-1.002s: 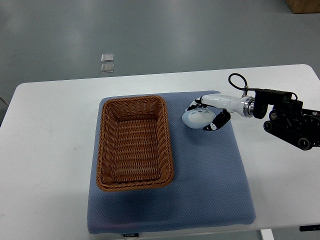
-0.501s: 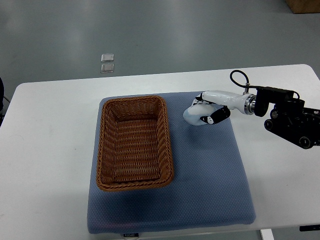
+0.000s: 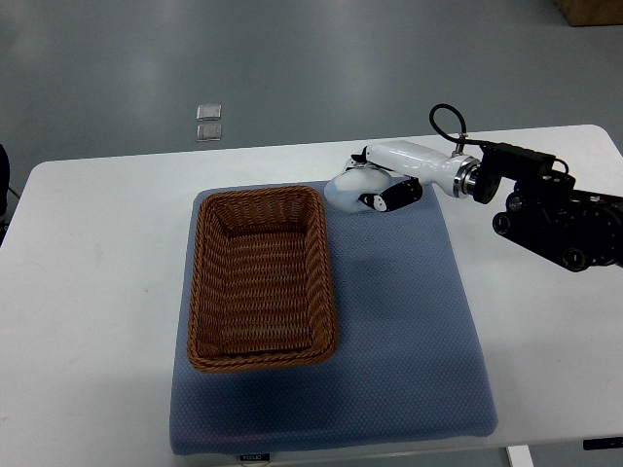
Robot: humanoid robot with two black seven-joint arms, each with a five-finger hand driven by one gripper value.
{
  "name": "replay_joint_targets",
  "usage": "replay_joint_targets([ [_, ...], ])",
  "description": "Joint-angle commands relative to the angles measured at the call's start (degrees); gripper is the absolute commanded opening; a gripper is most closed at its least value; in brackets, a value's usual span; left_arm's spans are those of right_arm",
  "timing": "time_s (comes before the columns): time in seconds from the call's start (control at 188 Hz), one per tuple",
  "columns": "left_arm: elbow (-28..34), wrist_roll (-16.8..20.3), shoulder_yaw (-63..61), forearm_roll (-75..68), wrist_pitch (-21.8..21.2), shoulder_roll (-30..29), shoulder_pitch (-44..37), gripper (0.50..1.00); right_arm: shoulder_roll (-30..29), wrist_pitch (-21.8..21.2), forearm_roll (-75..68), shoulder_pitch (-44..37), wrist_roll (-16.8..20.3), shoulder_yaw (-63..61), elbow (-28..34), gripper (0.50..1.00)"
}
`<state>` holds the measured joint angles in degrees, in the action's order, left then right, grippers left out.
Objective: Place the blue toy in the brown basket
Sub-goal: 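Lift the toy and carry it over the wicker basket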
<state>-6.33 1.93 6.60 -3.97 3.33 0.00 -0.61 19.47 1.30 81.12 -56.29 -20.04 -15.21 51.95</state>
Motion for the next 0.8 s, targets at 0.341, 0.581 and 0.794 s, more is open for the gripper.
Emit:
replay_joint_targets([
  [0.341,0.0,0.0,-0.01,0.02,0.01,0.0,0.0,1.0,-7.16,0.11,0.0,-1.36,-2.28,0.7,5.88,0.5],
  [0.581,0.0,0.0,-0.01,0.02,0.01,0.0,0.0,1.0,-13.75,-0.16,0.7,-1.27,-1.58,1.67,4.38,0.5],
  [0.794,0.0,0.0,-0.01,0.02,0.01,0.0,0.0,1.0,-14.9,0.37,0.17,-0.92,-1.58,3.6,3.68,0.846],
])
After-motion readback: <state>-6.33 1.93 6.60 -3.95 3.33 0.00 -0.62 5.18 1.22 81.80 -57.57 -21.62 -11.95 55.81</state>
